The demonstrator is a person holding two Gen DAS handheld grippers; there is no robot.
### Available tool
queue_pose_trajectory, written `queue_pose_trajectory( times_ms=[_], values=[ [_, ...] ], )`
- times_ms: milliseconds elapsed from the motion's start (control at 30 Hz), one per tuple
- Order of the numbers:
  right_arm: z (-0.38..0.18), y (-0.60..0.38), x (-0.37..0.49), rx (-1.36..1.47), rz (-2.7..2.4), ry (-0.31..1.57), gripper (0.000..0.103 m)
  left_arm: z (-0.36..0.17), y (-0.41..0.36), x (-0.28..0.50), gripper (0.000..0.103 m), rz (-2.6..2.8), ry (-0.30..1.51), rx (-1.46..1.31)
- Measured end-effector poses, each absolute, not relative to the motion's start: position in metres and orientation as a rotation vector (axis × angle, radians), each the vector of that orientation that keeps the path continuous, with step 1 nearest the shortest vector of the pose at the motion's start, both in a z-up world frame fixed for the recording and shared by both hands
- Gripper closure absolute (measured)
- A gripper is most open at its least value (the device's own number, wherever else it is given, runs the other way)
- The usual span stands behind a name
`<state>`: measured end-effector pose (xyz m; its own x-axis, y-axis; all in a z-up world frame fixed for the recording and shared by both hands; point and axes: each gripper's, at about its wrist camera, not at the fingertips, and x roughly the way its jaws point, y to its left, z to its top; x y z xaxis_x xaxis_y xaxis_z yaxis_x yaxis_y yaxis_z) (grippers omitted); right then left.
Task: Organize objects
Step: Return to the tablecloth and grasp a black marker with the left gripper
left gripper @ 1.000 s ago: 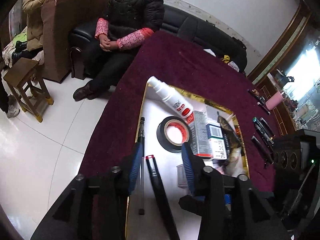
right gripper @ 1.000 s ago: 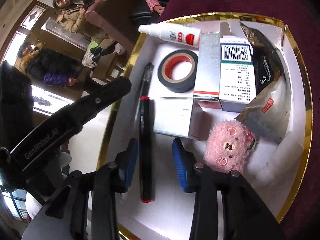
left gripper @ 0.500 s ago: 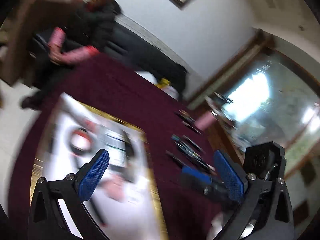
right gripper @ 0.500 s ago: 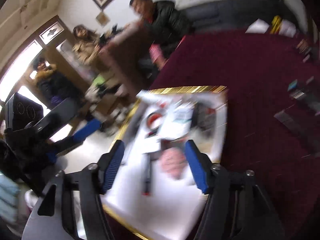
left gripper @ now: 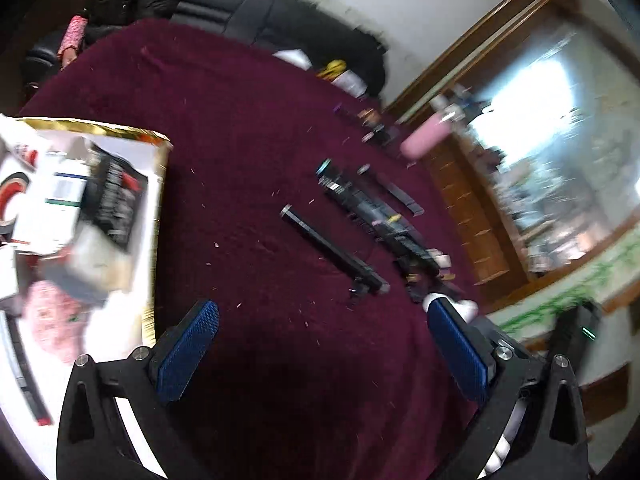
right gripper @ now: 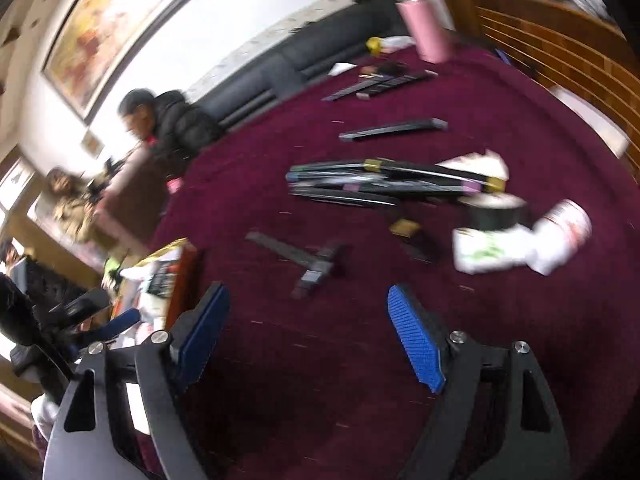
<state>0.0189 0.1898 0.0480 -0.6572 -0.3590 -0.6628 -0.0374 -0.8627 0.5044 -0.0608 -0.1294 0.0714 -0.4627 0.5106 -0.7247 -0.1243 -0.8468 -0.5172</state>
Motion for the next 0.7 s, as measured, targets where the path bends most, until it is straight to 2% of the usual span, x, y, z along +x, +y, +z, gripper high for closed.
queue_pose_trajectory(
  times_ms=[200,433,500,533,567,600,633,667,700],
  values=[
    [0.040,0.234,0.027,1.187,-2.614,-0.802,0.021,0.038,-0.053,-0.106,0.002,2.440,-0.440,-1.508],
    [0.028,0.263,0.030,1.167,-2.586,-0.858,0.021,-0.003,-0.004,-0.134,0.002,2.523,-0.240,-1.680],
    [0.025,0.267,0.030,1.163,-2.578,-0.872,0.021,-0.006,0.007,-0.132,0.005,2.554,-0.127,-1.657],
    [0.024,0.268,0.031,1.163,-2.575,-0.874,0.021,-0.007,0.010,-0.130,0.018,2.557,-0.077,-1.643],
    [0.023,0.269,0.030,1.165,-2.571,-0.875,0.021,-0.006,0.012,-0.128,0.041,2.568,-0.022,-1.619],
    [0.022,0.268,0.029,1.171,-2.567,-0.875,0.021,-0.005,0.014,-0.127,0.056,2.567,0.015,-1.595],
    [0.020,0.267,0.027,1.175,-2.560,-0.875,0.021,-0.003,0.011,-0.127,0.081,2.550,0.027,-1.589],
    [0.019,0.265,0.026,1.180,-2.550,-0.873,0.021,-0.003,0.006,-0.128,0.091,2.519,0.003,-1.593],
    [0.019,0.262,0.025,1.185,-2.544,-0.868,0.021,-0.003,0.000,-0.128,0.092,2.484,-0.032,-1.595]
  ],
)
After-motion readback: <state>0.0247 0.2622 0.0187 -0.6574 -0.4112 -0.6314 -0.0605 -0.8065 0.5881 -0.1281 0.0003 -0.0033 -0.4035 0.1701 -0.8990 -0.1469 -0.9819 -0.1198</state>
